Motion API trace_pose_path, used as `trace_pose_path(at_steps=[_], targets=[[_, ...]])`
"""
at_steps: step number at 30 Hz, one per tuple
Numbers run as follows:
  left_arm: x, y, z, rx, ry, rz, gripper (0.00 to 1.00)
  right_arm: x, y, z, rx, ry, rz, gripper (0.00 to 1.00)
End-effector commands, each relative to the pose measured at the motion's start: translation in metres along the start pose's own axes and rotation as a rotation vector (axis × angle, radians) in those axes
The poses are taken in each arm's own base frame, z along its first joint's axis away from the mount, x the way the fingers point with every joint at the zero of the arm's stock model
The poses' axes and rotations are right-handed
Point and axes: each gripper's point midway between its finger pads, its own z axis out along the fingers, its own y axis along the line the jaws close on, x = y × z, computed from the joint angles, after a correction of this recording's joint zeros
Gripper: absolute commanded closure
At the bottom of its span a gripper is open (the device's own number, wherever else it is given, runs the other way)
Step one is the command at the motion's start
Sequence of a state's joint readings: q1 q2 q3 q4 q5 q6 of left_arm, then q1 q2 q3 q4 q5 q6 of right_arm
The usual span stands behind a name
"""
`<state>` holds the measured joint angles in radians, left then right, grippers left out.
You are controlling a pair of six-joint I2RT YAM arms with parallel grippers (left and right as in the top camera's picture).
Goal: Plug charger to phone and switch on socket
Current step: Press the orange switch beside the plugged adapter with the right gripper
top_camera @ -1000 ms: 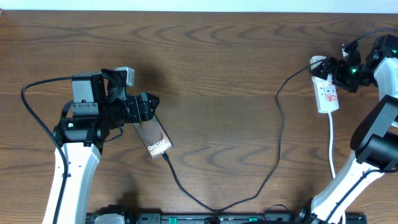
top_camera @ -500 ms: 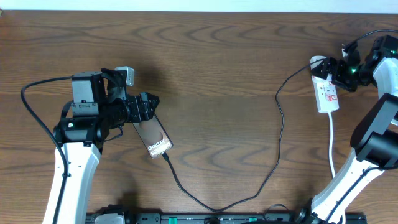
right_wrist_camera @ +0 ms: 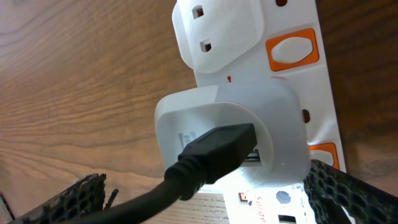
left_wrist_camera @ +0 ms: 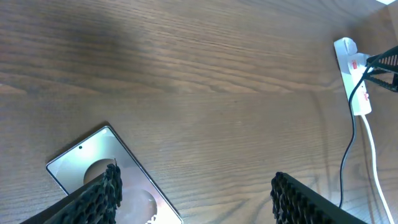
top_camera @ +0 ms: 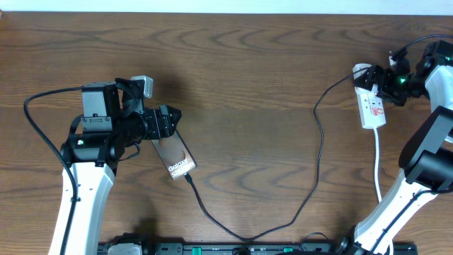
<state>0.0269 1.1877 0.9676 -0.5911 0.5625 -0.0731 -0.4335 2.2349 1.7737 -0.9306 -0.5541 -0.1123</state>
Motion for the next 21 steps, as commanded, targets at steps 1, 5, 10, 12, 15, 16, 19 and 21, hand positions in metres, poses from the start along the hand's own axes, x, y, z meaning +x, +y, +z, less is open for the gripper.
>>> trace_pose_path(at_steps=[1,5,10,12,15,16,19,21], targets=[[-0.006,-0.003,-0.002,0.002,-0.011,0.017,0.24,0.012,0.008,0.020,-0.067,0.055,0.043,0.01],[-0.006,-0.003,-0.002,0.002,-0.011,0.017,0.24,0.012,0.010,0.021,-0.067,0.056,0.038,0.01],[-0.006,-0.003,-0.002,0.002,-0.011,0.017,0.24,0.009,0.015,0.024,-0.069,0.051,0.018,0.01],[-0.006,-0.003,-0.002,0.002,-0.011,0.017,0.24,0.008,0.018,0.026,-0.070,0.049,0.008,0.01],[-0.006,-0.003,-0.002,0.002,-0.012,0.017,0.24,0.008,0.023,0.029,-0.072,0.050,-0.007,0.01],[-0.006,-0.003,-0.002,0.002,-0.011,0.017,0.24,0.007,0.025,0.030,-0.073,0.049,-0.011,0.01],[-0.006,-0.003,-0.002,0.002,-0.011,0.017,0.24,0.007,0.027,0.033,-0.069,0.051,-0.014,0.01],[-0.006,-0.003,-0.002,0.002,-0.011,0.017,0.24,0.008,0.028,0.034,-0.068,0.054,-0.016,0.01]])
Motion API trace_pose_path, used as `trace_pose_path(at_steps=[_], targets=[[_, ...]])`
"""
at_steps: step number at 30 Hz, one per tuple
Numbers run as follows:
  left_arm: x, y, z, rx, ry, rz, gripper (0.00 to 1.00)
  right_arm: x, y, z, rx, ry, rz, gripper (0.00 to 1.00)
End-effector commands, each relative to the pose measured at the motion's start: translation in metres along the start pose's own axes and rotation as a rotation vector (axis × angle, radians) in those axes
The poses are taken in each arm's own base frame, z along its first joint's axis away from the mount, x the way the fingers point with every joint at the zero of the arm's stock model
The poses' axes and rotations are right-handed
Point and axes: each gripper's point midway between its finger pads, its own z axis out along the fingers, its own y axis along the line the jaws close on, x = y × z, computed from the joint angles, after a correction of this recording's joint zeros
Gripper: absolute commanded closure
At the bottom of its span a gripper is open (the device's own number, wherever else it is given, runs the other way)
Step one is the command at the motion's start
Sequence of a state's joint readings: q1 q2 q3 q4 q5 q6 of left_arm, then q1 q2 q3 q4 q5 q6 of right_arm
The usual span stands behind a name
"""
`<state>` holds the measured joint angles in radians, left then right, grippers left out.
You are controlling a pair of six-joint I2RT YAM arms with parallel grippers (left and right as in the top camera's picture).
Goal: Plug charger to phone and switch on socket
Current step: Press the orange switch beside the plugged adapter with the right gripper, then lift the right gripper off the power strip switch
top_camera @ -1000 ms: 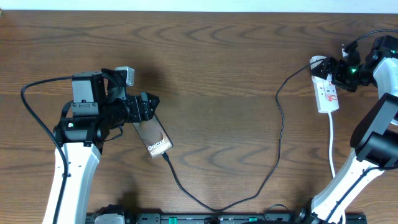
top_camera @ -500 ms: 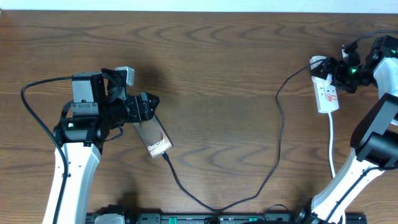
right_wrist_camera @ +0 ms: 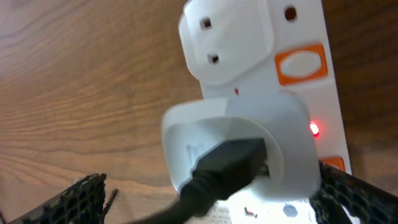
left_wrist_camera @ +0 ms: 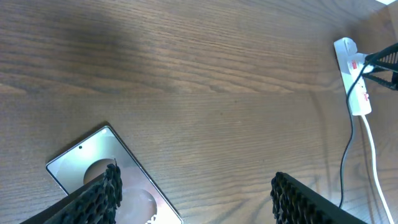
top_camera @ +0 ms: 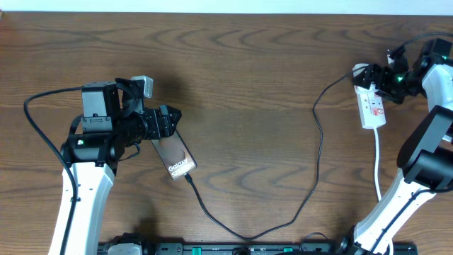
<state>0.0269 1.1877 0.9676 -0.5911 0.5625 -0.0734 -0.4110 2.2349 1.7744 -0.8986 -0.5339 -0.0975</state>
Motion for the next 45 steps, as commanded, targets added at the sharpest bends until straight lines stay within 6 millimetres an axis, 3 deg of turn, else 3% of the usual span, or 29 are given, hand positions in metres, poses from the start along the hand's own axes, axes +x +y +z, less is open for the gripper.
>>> trace_pose_path(at_steps=[1,10,21,29,37,45], targets=[[-0.006,-0.003,-0.002,0.002,-0.011,0.017,0.24,0.014,0.024,0.030,-0.087,0.070,0.005,0.01],[-0.006,-0.003,-0.002,0.002,-0.011,0.017,0.24,0.019,0.021,0.033,-0.082,0.092,0.031,0.01],[-0.004,-0.002,-0.002,0.001,-0.005,0.014,0.24,0.026,-0.015,0.026,0.082,0.112,0.181,0.01],[-0.004,-0.002,-0.002,0.001,-0.005,0.014,0.24,0.021,-0.029,0.012,0.117,0.098,0.227,0.01],[-0.004,-0.002,-0.002,0.001,-0.005,0.014,0.24,0.005,-0.023,-0.010,0.118,0.075,0.225,0.01],[-0.004,-0.002,-0.002,0.001,-0.005,0.014,0.24,-0.015,-0.003,-0.046,0.119,0.037,0.205,0.01]])
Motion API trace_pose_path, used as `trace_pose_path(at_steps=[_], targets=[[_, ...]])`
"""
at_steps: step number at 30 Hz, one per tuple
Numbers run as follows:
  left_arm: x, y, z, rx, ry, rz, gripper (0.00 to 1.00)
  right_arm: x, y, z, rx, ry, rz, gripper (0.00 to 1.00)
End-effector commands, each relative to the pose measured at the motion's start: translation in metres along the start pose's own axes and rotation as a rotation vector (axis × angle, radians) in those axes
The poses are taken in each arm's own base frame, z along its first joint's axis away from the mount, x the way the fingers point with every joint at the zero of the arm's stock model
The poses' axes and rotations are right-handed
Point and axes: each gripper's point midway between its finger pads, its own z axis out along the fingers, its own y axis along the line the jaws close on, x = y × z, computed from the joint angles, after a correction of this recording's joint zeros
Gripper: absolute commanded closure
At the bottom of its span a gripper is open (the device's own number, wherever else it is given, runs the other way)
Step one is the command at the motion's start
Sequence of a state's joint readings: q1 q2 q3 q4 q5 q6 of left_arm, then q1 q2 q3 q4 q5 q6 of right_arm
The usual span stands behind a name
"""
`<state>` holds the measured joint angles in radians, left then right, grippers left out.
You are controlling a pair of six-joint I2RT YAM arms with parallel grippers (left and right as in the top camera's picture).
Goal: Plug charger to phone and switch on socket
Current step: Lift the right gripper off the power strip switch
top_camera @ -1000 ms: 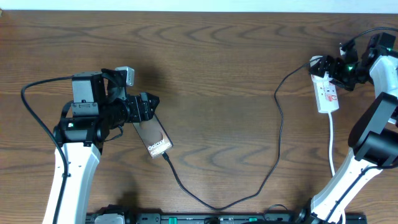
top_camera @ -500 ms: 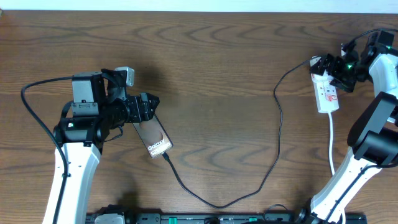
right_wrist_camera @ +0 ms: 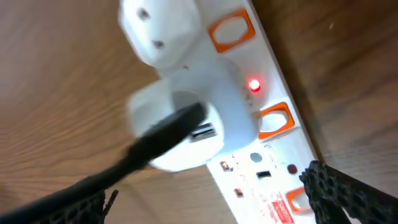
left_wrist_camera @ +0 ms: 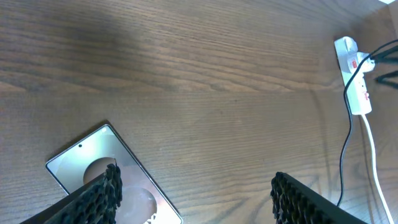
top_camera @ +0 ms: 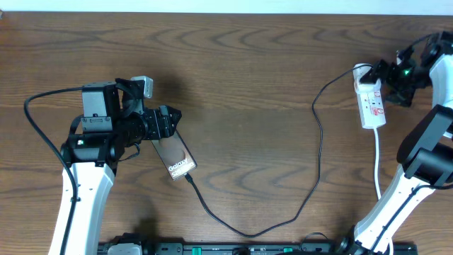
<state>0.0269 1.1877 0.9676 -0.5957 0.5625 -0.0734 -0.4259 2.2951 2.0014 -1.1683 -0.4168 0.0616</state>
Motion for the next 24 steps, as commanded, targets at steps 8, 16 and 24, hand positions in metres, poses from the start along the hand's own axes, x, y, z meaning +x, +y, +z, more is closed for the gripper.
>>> trace_pose_path(at_steps=[8,16,24], targets=[[-0.005,-0.002,-0.002,0.001,-0.009,0.016,0.24,-0.009,0.032,-0.069,-0.008,-0.118,-0.041,0.01],[-0.005,-0.002,-0.002,0.001,-0.009,0.016,0.24,0.015,0.051,-0.116,-0.010,-0.142,-0.053,0.01],[-0.005,-0.002,-0.002,0.001,-0.009,0.017,0.24,0.058,0.071,-0.160,0.005,-0.128,-0.059,0.01]])
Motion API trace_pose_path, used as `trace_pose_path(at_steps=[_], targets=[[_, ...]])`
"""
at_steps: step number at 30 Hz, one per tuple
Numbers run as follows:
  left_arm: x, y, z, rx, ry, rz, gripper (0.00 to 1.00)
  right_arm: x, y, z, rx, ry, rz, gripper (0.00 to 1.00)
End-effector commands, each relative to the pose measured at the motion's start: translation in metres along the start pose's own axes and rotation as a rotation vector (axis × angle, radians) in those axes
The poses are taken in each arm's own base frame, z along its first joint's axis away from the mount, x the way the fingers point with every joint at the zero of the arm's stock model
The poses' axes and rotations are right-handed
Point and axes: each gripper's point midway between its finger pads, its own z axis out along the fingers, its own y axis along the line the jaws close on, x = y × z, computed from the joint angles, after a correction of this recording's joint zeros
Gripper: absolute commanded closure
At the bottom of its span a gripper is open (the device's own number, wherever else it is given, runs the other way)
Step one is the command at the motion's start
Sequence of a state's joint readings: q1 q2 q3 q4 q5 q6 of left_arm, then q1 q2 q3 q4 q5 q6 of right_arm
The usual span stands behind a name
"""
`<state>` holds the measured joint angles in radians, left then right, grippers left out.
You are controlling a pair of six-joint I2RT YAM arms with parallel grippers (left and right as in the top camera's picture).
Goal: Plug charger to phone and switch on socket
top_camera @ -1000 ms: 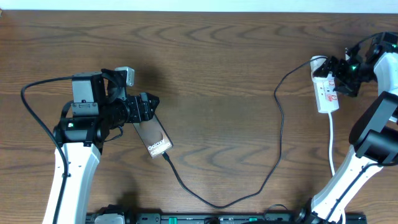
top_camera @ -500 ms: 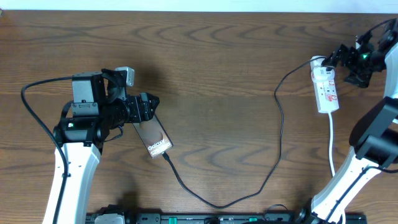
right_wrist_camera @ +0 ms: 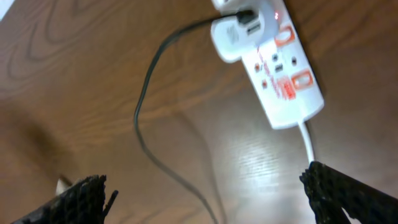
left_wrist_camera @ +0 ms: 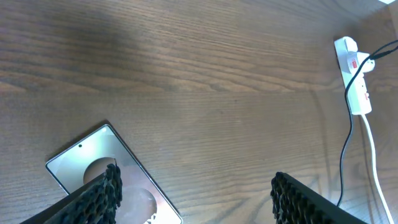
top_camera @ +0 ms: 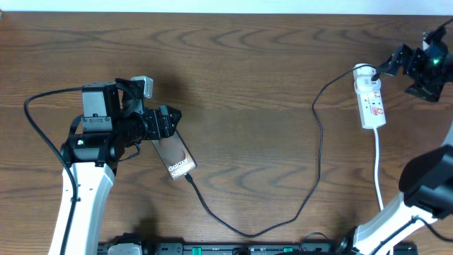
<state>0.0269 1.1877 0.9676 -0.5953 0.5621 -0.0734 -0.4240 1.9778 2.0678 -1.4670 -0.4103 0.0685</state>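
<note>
A phone (top_camera: 175,157) lies screen-up on the wooden table, with the black cable (top_camera: 318,163) plugged into its lower end. My left gripper (top_camera: 165,122) hovers open over the phone's upper end; in the left wrist view the phone (left_wrist_camera: 81,168) lies under the left finger of that gripper (left_wrist_camera: 196,199). The cable runs to a white charger (right_wrist_camera: 233,34) plugged into the white power strip (top_camera: 369,103), where a red light (right_wrist_camera: 274,17) glows. My right gripper (top_camera: 405,74) is open, up and to the right of the strip (right_wrist_camera: 280,68), holding nothing (right_wrist_camera: 211,199).
The strip's white lead (top_camera: 377,163) runs down the right side toward the table's front edge. The black cable loops across the middle front of the table. A dark rail (top_camera: 248,248) lies along the front edge.
My right gripper has drawn back from the power strip, up and to the right, so the whole strip now shows small in its view. The red light stays on. The left arm has not moved.
My right gripper was close against the strip beside the charger, with no light showing. Then a red light glowed beside the charger. After that the gripper stood further off, and now it is well clear. The phone stayed plugged in under my open left gripper.
</note>
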Motion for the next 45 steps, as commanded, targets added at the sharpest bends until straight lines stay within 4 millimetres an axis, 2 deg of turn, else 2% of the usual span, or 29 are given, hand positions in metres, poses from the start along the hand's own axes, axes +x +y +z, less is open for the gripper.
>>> trace_pose_path(at_steps=[1,6,10,15,45], targets=[[-0.005,-0.002,-0.002,0.001,-0.009,0.017,0.24,0.008,0.017,-0.030,0.010,-0.054,-0.037,0.01],[-0.005,-0.002,-0.002,0.001,-0.009,0.017,0.24,0.033,0.041,-0.058,0.017,-0.078,-0.092,0.01],[-0.005,-0.002,-0.002,0.001,-0.009,0.017,0.24,0.050,0.063,-0.072,0.003,-0.096,-0.148,0.01],[-0.005,-0.002,-0.002,0.001,-0.009,0.016,0.24,0.060,0.081,-0.077,-0.013,-0.106,-0.201,0.01],[-0.005,-0.002,-0.002,0.001,-0.009,0.017,0.24,0.062,0.083,-0.076,-0.014,-0.098,-0.206,0.01]])
